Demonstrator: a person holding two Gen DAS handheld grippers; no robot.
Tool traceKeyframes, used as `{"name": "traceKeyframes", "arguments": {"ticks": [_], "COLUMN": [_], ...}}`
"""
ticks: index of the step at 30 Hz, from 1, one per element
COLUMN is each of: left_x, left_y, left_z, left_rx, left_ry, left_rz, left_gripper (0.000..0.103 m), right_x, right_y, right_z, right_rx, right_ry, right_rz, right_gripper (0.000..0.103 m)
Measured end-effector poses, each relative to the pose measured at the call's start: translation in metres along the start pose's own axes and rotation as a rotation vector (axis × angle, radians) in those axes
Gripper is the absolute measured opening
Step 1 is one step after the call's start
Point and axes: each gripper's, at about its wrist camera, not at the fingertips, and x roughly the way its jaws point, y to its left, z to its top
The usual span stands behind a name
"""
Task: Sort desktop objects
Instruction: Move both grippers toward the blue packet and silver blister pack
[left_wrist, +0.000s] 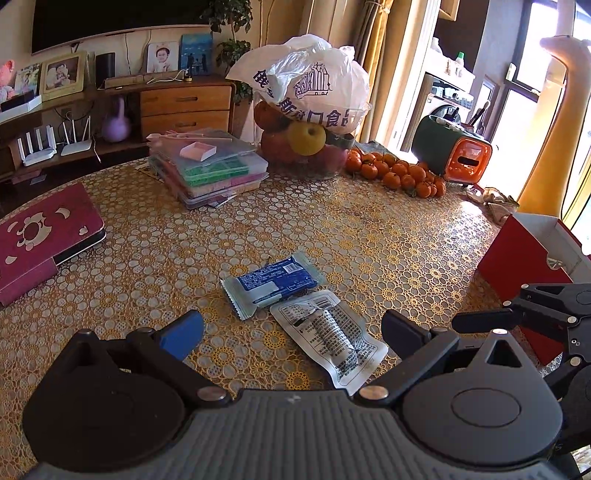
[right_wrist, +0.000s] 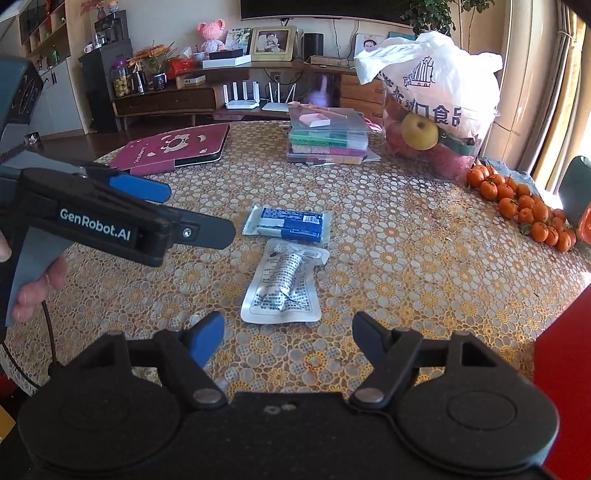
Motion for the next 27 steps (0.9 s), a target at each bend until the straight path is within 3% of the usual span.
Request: {"name": "traceKeyframes", "arguments": {"ticks": [17, 27], "left_x": [0.074, 0.105], "left_y": [0.02, 0.025], "left_z": [0.016, 0.021], "left_rx": [0.115, 0.13], "left_ry": [0.025, 0.028], "left_rz": [-0.035, -0.084], "left_gripper": [0.103, 0.103], "right_x": [0.053, 0.08], "right_y": [-0.005, -0.007], "right_z": [0.014, 0.018], "right_rx": [0.017, 0.04], "right_ry": [0.017, 0.027], "right_rz": [0.049, 0.048], "right_gripper": [0.077, 0.077]}}
